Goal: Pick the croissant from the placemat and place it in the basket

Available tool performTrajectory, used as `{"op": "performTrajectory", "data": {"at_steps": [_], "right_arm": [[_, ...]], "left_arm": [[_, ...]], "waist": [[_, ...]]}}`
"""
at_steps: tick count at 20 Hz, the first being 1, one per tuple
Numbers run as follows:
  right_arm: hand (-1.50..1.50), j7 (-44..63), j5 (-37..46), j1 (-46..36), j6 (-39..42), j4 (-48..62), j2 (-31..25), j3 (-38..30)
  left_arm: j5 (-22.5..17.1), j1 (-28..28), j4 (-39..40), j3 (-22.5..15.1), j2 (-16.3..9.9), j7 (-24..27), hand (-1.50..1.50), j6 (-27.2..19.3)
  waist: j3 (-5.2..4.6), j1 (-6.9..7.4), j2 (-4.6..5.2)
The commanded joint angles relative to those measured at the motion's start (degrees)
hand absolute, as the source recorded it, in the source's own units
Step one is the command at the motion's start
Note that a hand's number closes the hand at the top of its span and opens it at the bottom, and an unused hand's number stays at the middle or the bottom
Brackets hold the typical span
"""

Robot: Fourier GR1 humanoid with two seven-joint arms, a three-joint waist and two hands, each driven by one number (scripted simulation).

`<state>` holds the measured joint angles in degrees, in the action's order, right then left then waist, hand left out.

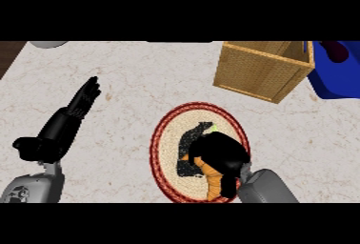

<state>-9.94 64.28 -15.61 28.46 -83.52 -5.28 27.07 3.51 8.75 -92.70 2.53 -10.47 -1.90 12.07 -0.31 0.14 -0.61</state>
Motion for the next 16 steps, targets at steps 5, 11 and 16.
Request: {"op": "performTrajectory", "data": {"at_steps": [5, 11, 16], "right_arm": [[1.50, -6.2, 6.1, 1.4, -8.2, 3.3, -2.0, 5.3], [1.50, 10.1, 6.7, 1.5, -8.6, 2.7, 5.0, 2.6], [1.50, 34.0, 2.3, 1.2, -14.2, -0.4, 5.2, -0.5]], "left_arm": [[2.0, 2.3, 0.1, -1.5, 2.4, -2.2, 0.00, -2.0], [-0.2, -0.8, -0.3, 0.9, -0.3, 0.8, 0.00, 1.2], [0.6, 0.5, 1.1, -0.2, 0.9, 0.7, 0.00, 0.5]], "waist": [[0.33, -0.07, 0.62], [0.31, 0.56, 0.55], [0.36, 1.23, 0.60]]}}
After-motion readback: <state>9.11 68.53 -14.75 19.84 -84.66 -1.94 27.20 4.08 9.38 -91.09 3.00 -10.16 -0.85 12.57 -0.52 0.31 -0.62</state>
